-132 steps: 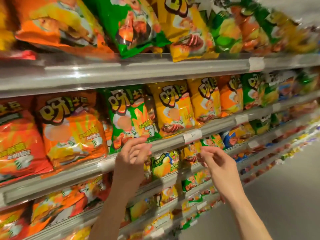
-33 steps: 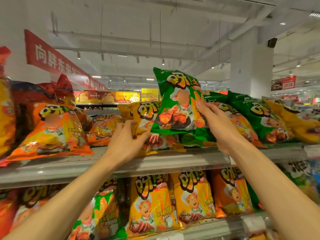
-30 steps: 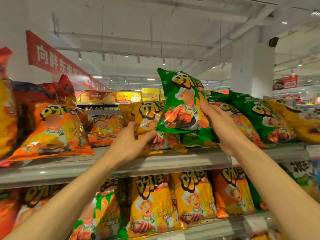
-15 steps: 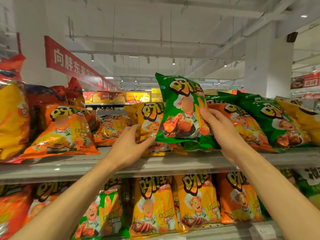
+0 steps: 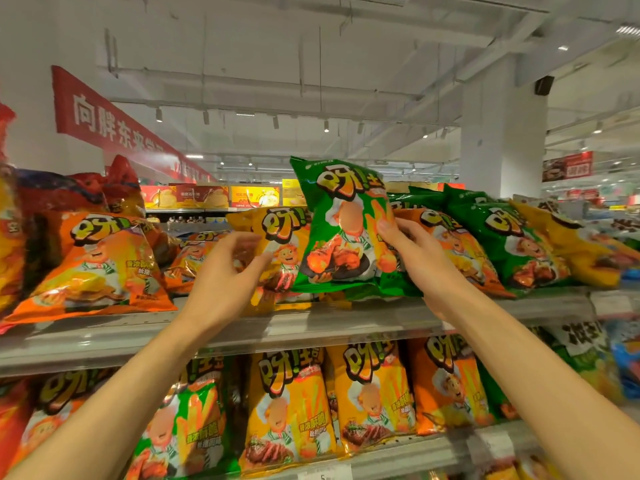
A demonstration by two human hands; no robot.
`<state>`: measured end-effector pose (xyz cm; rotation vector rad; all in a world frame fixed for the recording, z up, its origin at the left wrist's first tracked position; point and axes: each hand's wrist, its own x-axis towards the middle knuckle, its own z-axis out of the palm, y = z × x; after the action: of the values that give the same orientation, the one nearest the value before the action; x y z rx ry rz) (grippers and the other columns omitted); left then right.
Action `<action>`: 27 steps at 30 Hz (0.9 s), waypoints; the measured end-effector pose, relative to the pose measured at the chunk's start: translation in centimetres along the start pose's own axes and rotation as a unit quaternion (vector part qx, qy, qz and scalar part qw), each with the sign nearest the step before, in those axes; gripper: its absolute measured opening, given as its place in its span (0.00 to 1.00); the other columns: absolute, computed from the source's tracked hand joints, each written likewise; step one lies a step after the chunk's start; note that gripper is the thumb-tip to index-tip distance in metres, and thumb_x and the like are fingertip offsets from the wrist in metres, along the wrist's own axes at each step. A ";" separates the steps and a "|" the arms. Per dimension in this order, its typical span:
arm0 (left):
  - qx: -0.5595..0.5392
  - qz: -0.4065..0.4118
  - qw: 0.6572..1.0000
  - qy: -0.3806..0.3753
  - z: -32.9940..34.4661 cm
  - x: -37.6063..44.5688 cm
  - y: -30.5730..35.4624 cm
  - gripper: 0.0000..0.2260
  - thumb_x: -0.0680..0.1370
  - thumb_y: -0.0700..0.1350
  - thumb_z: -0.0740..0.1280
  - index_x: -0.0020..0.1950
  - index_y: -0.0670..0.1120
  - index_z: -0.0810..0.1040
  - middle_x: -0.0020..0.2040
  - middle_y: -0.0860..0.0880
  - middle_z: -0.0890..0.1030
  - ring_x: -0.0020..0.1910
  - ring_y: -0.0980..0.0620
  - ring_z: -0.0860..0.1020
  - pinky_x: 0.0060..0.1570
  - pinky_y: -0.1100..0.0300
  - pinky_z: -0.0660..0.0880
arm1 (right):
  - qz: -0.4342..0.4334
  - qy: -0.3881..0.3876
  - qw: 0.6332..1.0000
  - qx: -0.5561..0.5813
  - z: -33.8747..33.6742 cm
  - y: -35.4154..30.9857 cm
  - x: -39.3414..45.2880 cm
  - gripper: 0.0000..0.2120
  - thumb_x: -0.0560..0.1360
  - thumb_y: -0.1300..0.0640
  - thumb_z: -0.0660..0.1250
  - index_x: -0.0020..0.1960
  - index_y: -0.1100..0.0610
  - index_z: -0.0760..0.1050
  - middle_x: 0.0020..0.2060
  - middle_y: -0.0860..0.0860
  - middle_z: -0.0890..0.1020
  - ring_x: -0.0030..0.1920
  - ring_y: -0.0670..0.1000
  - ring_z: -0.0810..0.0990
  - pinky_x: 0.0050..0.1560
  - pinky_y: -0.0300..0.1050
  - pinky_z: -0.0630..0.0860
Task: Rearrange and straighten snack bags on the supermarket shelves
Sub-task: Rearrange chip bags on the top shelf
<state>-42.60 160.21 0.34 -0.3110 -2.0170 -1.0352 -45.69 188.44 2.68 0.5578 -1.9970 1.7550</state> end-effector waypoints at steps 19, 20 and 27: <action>-0.091 -0.053 0.990 -0.091 10.0 1.7 12.3 0.36 0.65 0.78 0.60 0.66 0.58 0.69 0.50 0.57 0.79 0.46 0.61 0.78 0.41 0.62 0.70 | -0.051 -0.020 0.998 -0.030 -8.3 -0.8 1.9 0.32 0.75 0.35 0.69 0.73 0.46 0.68 0.60 0.43 0.81 0.53 0.39 0.84 0.46 0.33 0.78; -0.093 -0.062 0.990 -0.086 11.0 1.9 12.6 0.38 0.64 0.78 0.60 0.67 0.58 0.68 0.52 0.58 0.79 0.48 0.63 0.78 0.42 0.63 0.70 | -0.053 -0.028 0.998 -0.032 -9.1 -0.6 2.3 0.32 0.74 0.34 0.69 0.74 0.45 0.67 0.63 0.45 0.81 0.57 0.42 0.83 0.51 0.37 0.78; -0.131 -0.077 0.988 -0.012 15.6 2.7 13.0 0.37 0.69 0.75 0.67 0.70 0.54 0.72 0.54 0.57 0.81 0.44 0.63 0.84 0.43 0.65 0.75 | -0.069 -0.067 0.991 -0.094 -15.2 1.2 4.5 0.23 0.78 0.34 0.63 0.71 0.40 0.70 0.57 0.32 0.79 0.53 0.32 0.78 0.57 0.36 0.75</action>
<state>-46.02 179.98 4.67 -0.3099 -1.9499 -1.4046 -49.33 203.62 5.89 0.7472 -2.1304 1.4641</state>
